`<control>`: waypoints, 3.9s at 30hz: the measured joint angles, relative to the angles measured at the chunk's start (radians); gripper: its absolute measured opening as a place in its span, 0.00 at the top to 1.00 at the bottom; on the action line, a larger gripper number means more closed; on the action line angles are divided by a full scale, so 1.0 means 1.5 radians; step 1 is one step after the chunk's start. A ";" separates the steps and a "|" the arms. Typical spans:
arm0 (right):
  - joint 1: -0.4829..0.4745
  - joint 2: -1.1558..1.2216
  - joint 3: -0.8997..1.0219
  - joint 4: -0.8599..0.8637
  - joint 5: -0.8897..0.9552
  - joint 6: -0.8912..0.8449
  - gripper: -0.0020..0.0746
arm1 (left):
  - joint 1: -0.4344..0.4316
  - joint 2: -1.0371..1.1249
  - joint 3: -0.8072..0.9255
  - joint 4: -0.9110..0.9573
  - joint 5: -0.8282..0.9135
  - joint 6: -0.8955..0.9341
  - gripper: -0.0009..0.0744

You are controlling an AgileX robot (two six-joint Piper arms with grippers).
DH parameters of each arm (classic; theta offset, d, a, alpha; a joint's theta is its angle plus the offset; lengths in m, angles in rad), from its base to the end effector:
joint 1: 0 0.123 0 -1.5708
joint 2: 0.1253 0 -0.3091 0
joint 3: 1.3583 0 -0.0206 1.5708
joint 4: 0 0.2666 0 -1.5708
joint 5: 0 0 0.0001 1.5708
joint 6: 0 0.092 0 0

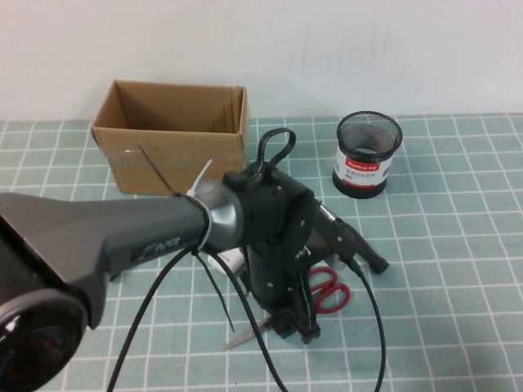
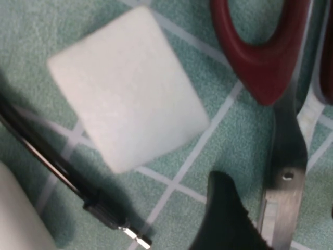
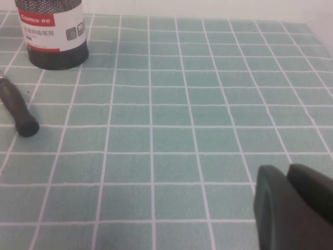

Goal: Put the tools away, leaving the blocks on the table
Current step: Pick up the scissors from the table, then place the Scissors into the box

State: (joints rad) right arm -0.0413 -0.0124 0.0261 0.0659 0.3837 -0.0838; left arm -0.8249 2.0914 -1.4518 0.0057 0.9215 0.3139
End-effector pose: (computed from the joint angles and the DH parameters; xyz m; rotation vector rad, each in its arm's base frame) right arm 0.0449 0.0004 0.1698 0.0006 1.8802 -0.0207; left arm 0.2939 -0.3175 0.1559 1.6466 2.5632 -0.0304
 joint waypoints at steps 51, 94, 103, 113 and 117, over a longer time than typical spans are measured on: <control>0.000 0.000 0.000 0.000 0.000 0.000 0.98 | 0.017 -0.223 -0.041 0.195 0.164 0.135 0.88; 0.000 0.000 0.000 0.000 0.000 0.000 0.98 | 0.272 -0.046 -0.224 0.261 -0.092 0.480 0.88; 0.000 0.000 0.000 0.000 0.000 0.000 0.98 | 0.272 -0.046 -0.224 0.252 -0.103 0.481 0.88; 0.000 0.000 0.000 0.000 0.000 0.000 0.98 | 0.272 -0.046 -0.224 0.242 -0.102 0.474 0.66; 0.000 0.000 0.000 0.000 0.000 0.000 0.98 | 0.272 -0.046 -0.224 0.242 -0.102 0.472 0.63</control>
State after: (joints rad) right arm -0.0413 -0.0124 0.0261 0.0659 0.3837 -0.0838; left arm -0.4165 2.0228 -1.7883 0.3693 0.7683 1.0223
